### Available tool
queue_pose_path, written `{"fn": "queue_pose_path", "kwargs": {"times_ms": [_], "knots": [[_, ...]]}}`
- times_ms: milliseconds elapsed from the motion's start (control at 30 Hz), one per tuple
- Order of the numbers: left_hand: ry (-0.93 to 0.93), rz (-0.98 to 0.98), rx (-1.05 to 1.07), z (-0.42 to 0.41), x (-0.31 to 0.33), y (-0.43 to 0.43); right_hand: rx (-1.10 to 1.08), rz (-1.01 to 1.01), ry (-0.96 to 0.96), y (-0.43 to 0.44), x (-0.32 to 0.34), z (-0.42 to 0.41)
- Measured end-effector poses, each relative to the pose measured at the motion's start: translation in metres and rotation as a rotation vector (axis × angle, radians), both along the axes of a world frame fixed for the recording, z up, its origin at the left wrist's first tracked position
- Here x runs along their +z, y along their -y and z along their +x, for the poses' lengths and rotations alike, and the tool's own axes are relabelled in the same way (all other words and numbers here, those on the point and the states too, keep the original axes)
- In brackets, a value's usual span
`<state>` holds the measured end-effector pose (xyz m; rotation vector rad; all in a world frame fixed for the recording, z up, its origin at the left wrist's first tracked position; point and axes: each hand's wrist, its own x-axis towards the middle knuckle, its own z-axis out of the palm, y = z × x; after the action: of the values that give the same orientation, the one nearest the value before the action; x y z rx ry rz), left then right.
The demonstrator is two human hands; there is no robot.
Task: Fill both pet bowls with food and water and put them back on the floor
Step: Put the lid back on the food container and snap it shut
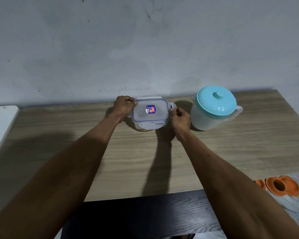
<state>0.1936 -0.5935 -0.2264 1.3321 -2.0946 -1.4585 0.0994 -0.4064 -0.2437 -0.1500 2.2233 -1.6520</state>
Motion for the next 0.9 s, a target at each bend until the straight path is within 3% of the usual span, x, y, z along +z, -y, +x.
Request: {"fn": "queue_pose_path", "kwargs": {"times_ms": [133,233,400,533,900], "knots": [[0.018,-0.011,-0.011,0.003,-0.005,0.003,0.031,0.087,-0.035,0.0,0.003,-0.003],[0.059,-0.015,-0.022,0.011,-0.006,0.003,0.132,0.271,-0.207,-0.002,0.007,-0.006],[0.044,0.182,-0.1,0.026,-0.013,-0.007,0.716,0.573,-0.573,0.005,0.026,-0.013],[-0.002,0.242,-0.091,0.028,-0.022,-0.011,1.057,0.805,-0.71,0.026,0.033,-0.017],[-0.042,0.277,-0.079,0.028,-0.041,-0.016,1.065,0.998,-0.902,0.047,0.025,-0.018]]}}
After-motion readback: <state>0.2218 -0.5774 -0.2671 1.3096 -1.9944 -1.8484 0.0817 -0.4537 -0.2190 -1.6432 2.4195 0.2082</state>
